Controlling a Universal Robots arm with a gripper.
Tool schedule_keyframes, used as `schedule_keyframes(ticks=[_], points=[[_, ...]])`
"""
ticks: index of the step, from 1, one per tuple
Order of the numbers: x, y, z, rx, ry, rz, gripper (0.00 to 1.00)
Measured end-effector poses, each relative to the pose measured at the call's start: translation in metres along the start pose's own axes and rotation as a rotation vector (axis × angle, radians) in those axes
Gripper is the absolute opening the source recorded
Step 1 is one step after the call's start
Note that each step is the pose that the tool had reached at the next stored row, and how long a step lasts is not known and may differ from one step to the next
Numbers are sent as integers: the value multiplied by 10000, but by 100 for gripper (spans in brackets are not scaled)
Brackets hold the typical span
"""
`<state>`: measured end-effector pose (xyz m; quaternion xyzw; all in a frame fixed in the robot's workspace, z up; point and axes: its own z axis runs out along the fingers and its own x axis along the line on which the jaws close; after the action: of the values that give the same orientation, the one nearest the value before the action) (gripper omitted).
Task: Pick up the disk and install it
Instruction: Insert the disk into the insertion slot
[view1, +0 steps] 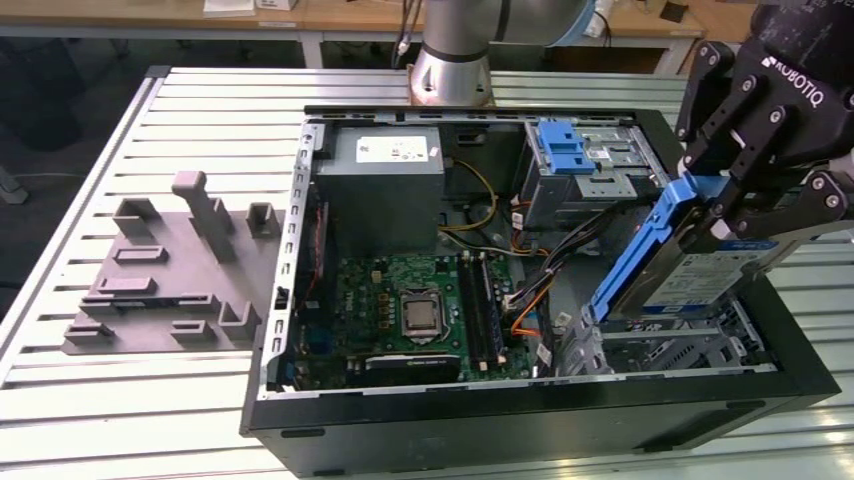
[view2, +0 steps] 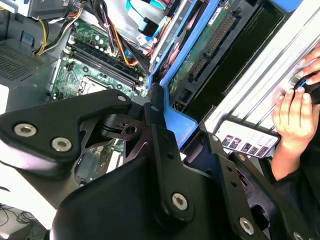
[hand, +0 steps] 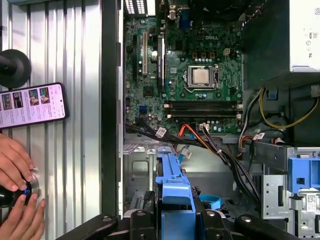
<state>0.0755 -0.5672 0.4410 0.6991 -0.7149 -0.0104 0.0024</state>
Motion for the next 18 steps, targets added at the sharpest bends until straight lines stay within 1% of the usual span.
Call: schedule_keyframes(ticks=[11, 18], points=[[6, -6, 43, 0, 0, 0, 36], [7, -8, 93, 0, 0, 0, 36]])
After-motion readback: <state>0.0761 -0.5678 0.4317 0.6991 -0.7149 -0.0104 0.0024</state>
